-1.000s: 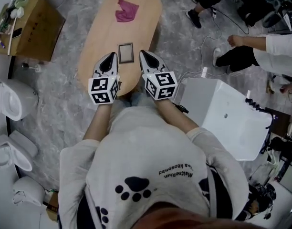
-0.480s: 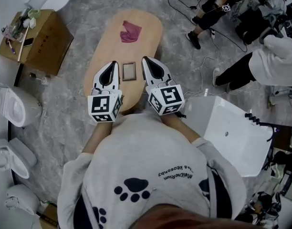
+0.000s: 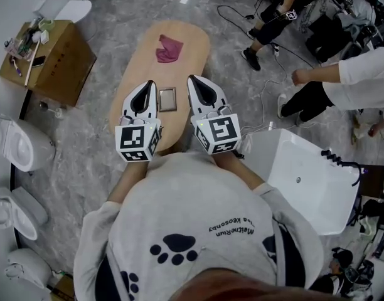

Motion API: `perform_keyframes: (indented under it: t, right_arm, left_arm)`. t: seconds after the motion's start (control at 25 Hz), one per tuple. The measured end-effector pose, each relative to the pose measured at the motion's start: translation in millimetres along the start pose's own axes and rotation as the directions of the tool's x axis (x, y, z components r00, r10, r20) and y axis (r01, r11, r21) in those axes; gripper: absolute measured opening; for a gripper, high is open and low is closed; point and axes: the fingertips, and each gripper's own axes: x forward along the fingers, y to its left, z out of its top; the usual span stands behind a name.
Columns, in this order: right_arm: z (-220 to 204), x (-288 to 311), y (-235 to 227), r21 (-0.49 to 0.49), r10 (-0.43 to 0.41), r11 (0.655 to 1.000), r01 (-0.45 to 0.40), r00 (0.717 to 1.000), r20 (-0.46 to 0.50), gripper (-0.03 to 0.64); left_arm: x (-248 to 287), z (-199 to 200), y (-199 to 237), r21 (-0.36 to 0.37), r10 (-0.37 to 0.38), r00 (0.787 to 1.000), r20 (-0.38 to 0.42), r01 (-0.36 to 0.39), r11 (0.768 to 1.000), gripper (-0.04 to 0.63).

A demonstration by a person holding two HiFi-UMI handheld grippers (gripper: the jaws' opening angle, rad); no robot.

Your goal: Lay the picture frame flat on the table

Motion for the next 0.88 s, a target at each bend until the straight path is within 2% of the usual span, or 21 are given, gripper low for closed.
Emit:
perform_keyframes:
  t: [0.36, 0.88]
  right_arm:
    - [-9.1, -14.2, -4.0, 0.018, 0.004, 1.000, -0.004, 1.000, 0.002, 0.011]
    - [-8.0, -25.8, -21.4, 0.025, 0.033, 0.999, -0.033, 0.999, 0.016, 0.011]
  left_arm:
    - [1.0, 2.6, -19.7, 0.012, -0.026, 0.999, 0.027, 0.026, 1.000, 0.009]
    - [8.5, 2.9, -42.8, 0.006, -0.009, 0.999, 0.044, 0.009, 1.000, 0.009]
